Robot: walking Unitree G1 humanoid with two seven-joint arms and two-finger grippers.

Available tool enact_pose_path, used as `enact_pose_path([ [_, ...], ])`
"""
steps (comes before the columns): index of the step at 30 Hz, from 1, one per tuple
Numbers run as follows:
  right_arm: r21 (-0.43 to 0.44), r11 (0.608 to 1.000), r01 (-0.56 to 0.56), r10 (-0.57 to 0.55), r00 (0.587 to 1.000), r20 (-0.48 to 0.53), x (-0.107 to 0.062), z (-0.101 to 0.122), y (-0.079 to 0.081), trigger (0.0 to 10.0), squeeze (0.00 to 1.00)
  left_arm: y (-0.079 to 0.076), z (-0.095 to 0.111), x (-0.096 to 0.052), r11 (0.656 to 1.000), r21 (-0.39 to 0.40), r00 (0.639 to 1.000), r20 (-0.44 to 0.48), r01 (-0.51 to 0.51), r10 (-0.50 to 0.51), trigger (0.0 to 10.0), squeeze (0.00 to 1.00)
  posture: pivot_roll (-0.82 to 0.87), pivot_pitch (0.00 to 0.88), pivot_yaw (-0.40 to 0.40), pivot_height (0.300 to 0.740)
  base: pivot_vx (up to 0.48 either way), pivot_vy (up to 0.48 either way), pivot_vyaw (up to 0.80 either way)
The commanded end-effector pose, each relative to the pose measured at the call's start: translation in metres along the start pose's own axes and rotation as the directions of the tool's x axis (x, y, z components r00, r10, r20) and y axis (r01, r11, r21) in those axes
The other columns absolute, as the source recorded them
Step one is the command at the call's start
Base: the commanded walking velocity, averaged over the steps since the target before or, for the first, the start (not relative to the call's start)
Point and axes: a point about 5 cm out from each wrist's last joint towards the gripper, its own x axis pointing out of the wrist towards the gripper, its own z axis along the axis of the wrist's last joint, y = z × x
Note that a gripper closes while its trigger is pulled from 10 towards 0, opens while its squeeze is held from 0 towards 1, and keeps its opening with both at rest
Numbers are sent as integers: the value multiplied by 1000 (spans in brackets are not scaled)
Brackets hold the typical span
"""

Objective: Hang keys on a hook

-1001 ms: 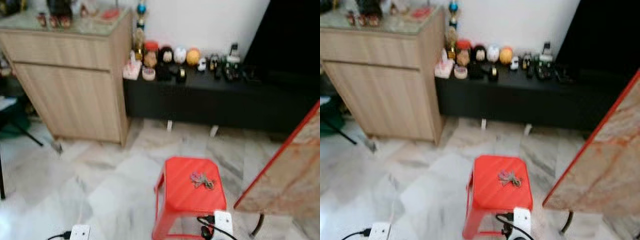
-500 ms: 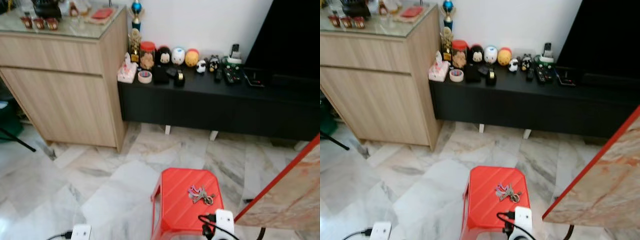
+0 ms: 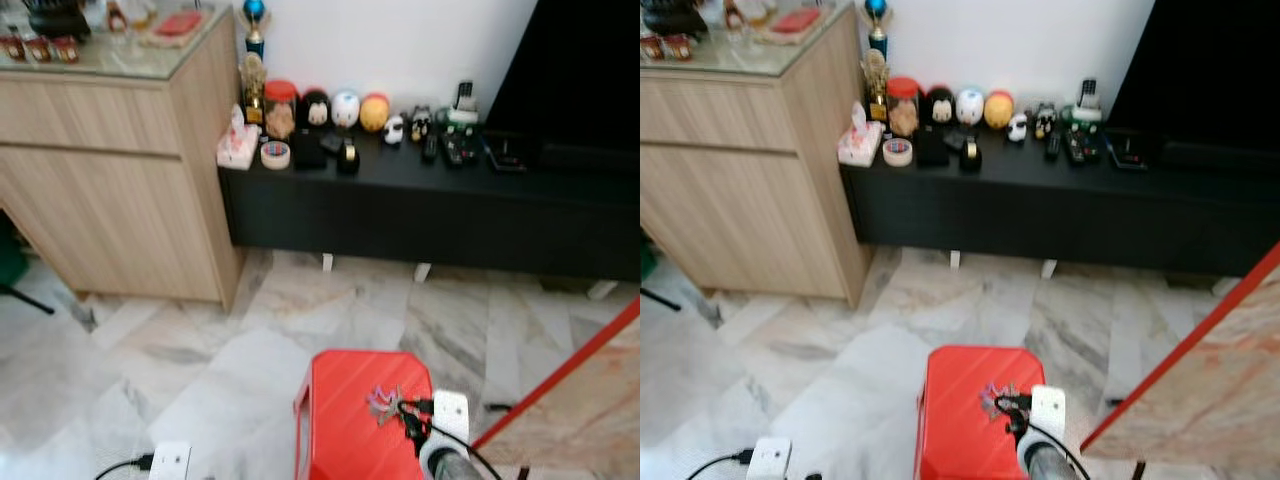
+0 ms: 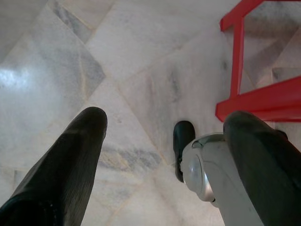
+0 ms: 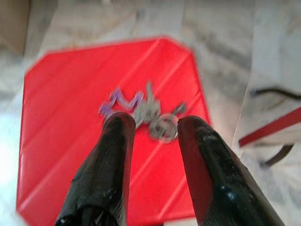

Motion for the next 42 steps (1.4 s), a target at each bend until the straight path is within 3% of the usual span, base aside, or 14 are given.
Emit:
enact_pose_path([
  [1, -5, 1000, 20, -19, 997, 73, 2, 14, -5, 10000, 0, -1, -8, -2, 1000, -3, 1000, -21, -5, 5, 10000, 0, 74, 52, -76, 740, 0, 0, 0],
  [4, 7, 1000, 27, -27, 984, 173, 4, 33, -4, 10000, 0, 0, -6, -2, 1000, -5, 1000, -6, -9, 9, 10000, 0, 69, 53, -76, 740, 0, 0, 0],
  [8, 32, 999, 16, -26, 929, 369, 3, 66, -1, 10000, 0, 3, -1, -1, 1000, -9, 1000, 14, -15, 15, 10000, 0, 70, 55, -78, 740, 0, 0, 0],
  [11, 6, 1000, 25, -25, 892, 451, -1, 77, -1, 10000, 0, 5, -2, -1, 1000, -9, 1000, 13, -21, 21, 10000, 0, 61, 53, -81, 740, 0, 0, 0],
  [17, 8, 1000, 30, -29, 841, 540, -9, 88, -1, 10000, 0, 10, 4, -1, 998, -41, 997, 47, -55, 56, 10000, 0, 66, 53, -84, 740, 0, 0, 0],
  [21, -1, 1000, 19, -15, 834, 552, -11, 88, 3, 10000, 0, 17, 11, 0, 993, -66, 992, 75, -98, 103, 10000, 0, 58, 50, -87, 740, 0, 0, 0],
  [25, 1, 1000, 20, -17, 832, 555, -11, 89, 4, 10000, 0, 20, 36, 3, 993, -87, 976, 194, -79, 95, 10000, 0, 59, 45, -89, 740, 0, 0, 0],
  [26, 4, 1000, 22, -21, 832, 555, -11, 89, 3, 10000, 0, 21, 53, 3, 993, -93, 956, 278, -75, 98, 10000, 0, 67, 42, -89, 740, 0, 0, 0],
  [29, 12, 1000, 21, -25, 832, 554, -11, 90, 4, 10000, 0, 24, 70, 2, 992, -101, 928, 359, -72, 104, 10000, 0, 60, 36, -86, 740, 0, 0, 0],
  [32, 21, 999, 25, -33, 823, 568, -14, 92, 4, 10000, 0, 23, 97, -4, 993, -105, 854, 511, -51, 98, 10000, 0, 48, 25, -88, 740, 0, 0, 0],
  [35, 25, 999, 29, -38, 819, 573, -16, 93, 2, 10000, 0, 13, 105, -13, 997, -77, 792, 607, -19, 62, 10000, 0, 43, 19, -91, 740, 0, 0, 0],
  [37, -3, 1000, 29, -22, 818, 575, -18, 92, 2, 10000, 0, 11, 104, -16, 997, -73, 779, 624, -15, 58, 10000, 0, 38, 13, -98, 740, 0, 0, 0],
  [38, -33, 999, 21, 2, 814, 581, -21, 90, 4, 10000, 0, 10, 105, -23, 997, -77, 751, 657, -10, 59, 10000, 0, 45, 10, -102, 740, 0, 0, 0],
  [42, -41, 999, 24, 5, 812, 583, -23, 88, 3, 10000, 0, 11, 111, -30, 996, -93, 719, 692, -8, 71, 10000, 0, 45, 4, -109, 740, 0, 0, 0],
])
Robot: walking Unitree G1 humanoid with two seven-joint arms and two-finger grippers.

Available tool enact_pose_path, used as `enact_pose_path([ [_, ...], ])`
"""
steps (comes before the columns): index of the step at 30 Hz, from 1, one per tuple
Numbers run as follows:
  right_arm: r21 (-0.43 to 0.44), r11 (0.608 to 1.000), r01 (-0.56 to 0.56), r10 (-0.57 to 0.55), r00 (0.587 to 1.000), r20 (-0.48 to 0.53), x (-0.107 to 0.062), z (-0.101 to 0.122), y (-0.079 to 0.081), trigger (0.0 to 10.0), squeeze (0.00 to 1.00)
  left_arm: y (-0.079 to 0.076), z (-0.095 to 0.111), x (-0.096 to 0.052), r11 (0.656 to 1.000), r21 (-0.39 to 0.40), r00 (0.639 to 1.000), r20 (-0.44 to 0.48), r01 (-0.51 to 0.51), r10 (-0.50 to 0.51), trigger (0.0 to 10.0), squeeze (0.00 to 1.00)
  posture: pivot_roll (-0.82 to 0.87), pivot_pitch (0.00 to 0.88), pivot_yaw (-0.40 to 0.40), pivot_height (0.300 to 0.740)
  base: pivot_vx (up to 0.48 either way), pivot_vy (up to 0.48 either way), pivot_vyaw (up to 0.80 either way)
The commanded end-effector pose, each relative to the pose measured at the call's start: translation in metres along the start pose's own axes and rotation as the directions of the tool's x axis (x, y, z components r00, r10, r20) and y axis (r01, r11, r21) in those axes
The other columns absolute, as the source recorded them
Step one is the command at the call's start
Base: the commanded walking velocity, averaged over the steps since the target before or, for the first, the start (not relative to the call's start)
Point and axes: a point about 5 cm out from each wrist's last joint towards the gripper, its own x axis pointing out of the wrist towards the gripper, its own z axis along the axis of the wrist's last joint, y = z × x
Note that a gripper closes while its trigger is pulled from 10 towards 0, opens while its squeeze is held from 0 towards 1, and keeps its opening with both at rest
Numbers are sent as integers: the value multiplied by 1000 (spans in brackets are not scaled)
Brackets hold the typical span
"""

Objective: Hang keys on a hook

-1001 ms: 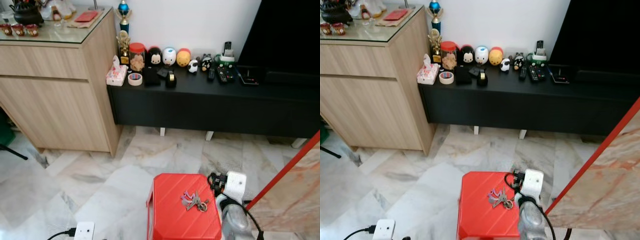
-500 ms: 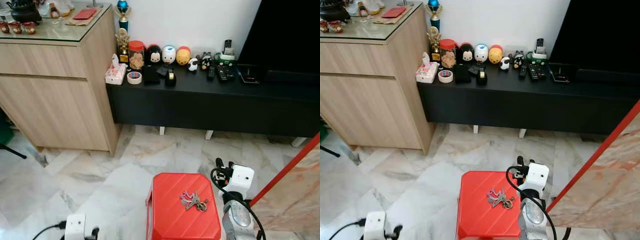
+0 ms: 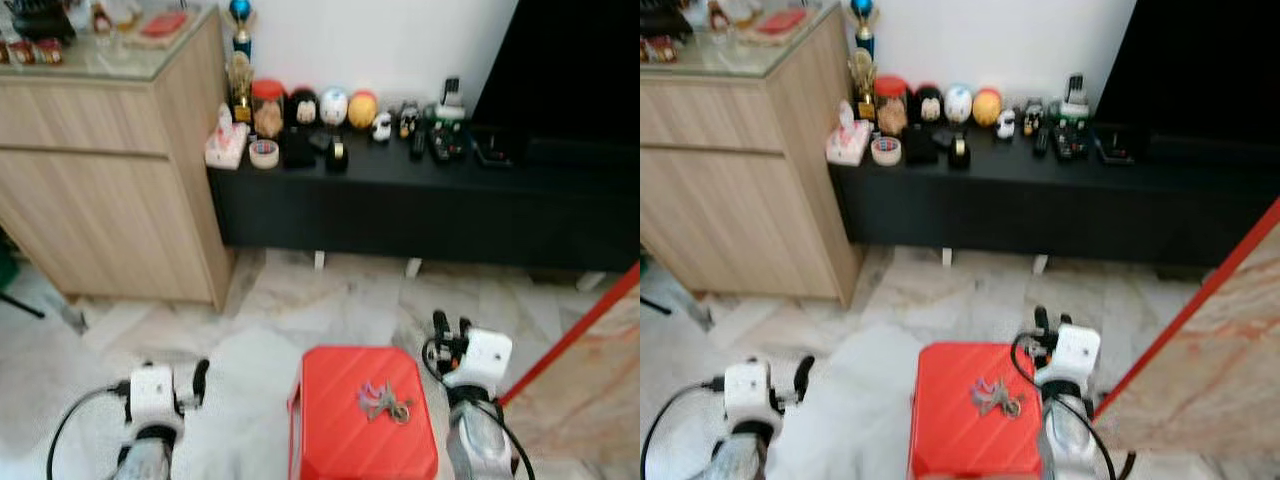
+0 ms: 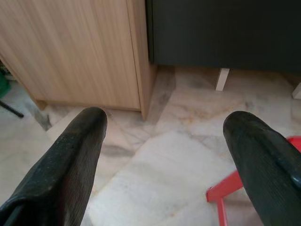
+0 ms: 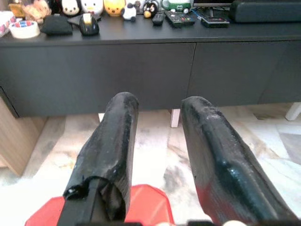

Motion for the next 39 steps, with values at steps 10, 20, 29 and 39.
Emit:
enact_pose_path([
  [10, -7, 999, -53, 53, 999, 10, -6, 7, -1, 10000, 0, -17, 34, -1, 993, 21, 984, 132, 120, -121, 10000, 0, 67, 0, -109, 740, 0, 0, 0],
  [20, 74, 997, -15, 16, 1000, -8, -3, 8, 6, 10000, 0, -17, 51, 4, 991, 46, 980, 151, 122, -128, 10000, 0, 62, 8, -86, 740, 0, 0, 0],
  [29, 64, 998, -8, 10, 999, -34, -9, 4, 7, 10000, 0, -16, 54, 4, 992, 44, 982, 138, 121, -126, 10000, 0, 64, 18, -77, 740, 0, 0, 0],
  [39, 63, 998, -9, 14, 997, -81, -7, 2, 12, 10000, 0, -17, 56, 2, 991, 47, 984, 129, 122, -127, 10000, 0, 77, 38, -81, 710, 0, 0, 0],
])
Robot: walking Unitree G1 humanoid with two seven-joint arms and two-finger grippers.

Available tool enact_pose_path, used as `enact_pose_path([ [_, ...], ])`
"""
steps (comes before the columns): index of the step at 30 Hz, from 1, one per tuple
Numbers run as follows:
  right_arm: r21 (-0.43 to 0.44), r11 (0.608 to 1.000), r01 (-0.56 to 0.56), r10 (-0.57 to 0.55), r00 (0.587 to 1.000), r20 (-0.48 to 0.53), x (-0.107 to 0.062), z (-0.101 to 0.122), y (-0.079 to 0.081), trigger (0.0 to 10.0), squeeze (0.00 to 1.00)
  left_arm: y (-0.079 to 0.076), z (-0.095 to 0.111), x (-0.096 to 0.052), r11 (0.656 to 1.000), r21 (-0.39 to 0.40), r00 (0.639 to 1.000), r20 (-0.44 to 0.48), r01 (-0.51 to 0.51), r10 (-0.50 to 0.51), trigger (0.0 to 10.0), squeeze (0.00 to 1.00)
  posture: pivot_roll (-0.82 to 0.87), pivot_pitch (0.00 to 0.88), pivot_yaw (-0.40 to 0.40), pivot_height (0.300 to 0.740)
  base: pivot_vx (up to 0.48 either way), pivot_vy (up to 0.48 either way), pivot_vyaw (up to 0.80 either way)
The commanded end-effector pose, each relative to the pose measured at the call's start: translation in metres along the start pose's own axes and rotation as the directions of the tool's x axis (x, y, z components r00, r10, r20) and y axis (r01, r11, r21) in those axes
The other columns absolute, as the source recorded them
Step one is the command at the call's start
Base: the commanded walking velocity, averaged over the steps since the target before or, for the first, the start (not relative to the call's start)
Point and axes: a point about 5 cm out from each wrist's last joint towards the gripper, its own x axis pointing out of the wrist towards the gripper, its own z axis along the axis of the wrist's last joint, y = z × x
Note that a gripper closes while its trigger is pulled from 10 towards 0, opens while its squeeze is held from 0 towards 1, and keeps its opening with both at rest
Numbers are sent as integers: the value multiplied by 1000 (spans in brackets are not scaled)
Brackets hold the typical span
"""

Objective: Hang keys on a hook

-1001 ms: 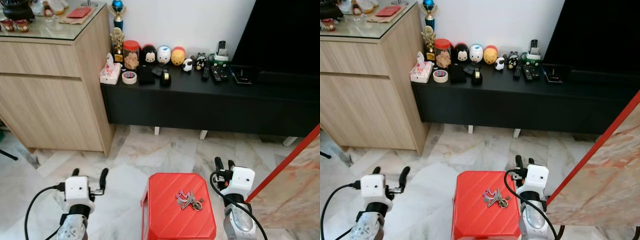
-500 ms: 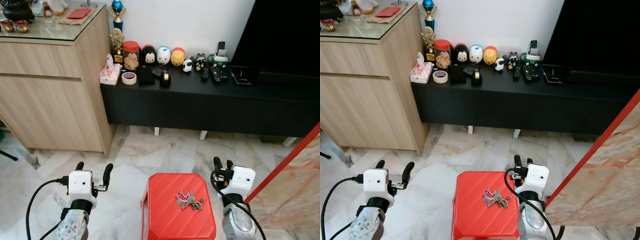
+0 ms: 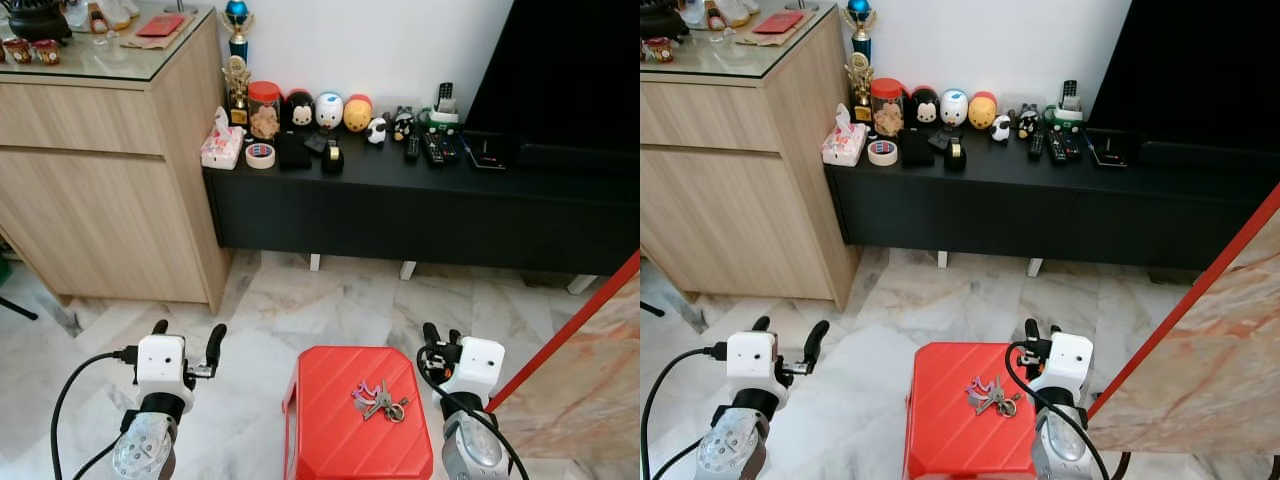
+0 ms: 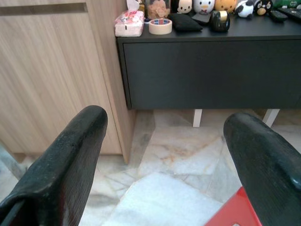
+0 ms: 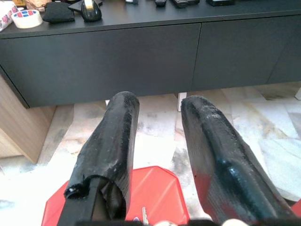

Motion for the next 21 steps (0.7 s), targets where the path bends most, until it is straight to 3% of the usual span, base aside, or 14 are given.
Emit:
enact_pose_path([
  [1, 4, 1000, 1, -1, 1000, -5, -1, 0, 3, 10000, 0, -1, -3, -3, 1000, -1, 1000, -24, -3, 3, 10000, 0, 77, 38, -81, 700, 0, 0, 0],
  [5, 3, 1000, -2, 2, 1000, -6, 0, 0, 5, 10000, 0, 0, -3, -3, 1000, 6, 1000, -28, -5, 5, 10000, 0, 79, 41, -81, 680, 0, 0, 0],
  [21, 3, 1000, 8, -8, 1000, -24, 1, 0, 5, 10000, 0, -2, -6, -1, 1000, 2, 999, -50, -2, 2, 10000, 0, 80, 66, -74, 670, 0, 0, 0],
])
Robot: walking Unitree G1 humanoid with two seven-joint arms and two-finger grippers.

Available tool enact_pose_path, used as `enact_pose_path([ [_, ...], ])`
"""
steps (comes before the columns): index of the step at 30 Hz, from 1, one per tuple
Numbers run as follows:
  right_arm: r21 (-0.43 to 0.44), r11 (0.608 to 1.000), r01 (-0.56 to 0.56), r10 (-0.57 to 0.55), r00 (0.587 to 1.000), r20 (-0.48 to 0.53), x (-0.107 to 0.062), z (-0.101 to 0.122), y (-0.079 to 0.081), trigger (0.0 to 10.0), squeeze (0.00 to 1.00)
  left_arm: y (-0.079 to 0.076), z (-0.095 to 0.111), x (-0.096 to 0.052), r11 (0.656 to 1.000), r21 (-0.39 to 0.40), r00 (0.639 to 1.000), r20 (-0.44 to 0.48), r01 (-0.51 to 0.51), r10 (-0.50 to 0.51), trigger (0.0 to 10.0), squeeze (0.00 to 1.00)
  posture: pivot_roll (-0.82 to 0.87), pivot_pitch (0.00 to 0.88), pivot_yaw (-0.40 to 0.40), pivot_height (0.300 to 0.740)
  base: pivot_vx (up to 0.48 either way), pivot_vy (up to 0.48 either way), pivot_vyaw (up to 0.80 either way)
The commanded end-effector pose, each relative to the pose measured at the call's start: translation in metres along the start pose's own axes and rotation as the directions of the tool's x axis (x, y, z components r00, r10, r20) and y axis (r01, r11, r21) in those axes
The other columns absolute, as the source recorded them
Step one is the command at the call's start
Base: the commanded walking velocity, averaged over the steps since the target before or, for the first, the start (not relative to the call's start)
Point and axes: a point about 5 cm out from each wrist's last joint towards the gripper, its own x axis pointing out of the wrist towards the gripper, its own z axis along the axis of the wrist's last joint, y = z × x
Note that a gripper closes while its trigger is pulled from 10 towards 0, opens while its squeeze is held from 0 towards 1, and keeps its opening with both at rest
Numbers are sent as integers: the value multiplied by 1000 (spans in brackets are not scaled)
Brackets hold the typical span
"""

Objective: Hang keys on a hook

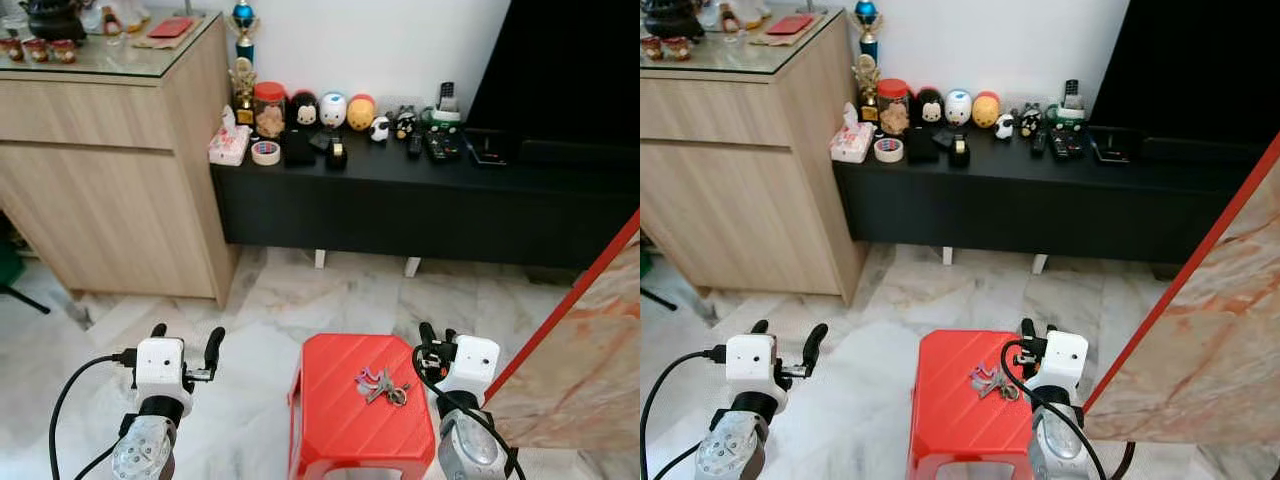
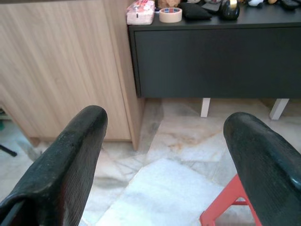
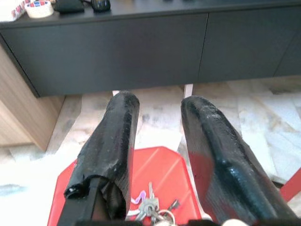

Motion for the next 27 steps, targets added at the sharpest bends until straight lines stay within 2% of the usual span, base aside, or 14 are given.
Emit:
enact_pose_path([
  [1, 9, 1000, 7, -7, 1000, 1, 0, 2, 0, 10000, 0, -3, -3, 0, 1000, 3, 1000, -17, 10, -10, 10000, 0, 80, 66, -74, 665, 0, 0, 0],
  [5, 0, 1000, 8, -8, 1000, -4, 0, 1, 1, 10000, 0, -4, -3, 1, 1000, 2, 1000, -19, 12, -12, 10000, 0, 87, 70, -69, 645, 0, 0, 0],
  [27, -14, 998, -54, 54, 999, -6, 1, 2, 8, 10000, 0, -10, -3, 7, 1000, -12, 999, -31, 27, -27, 10000, 0, 83, 66, -70, 645, 0, 0, 0],
])
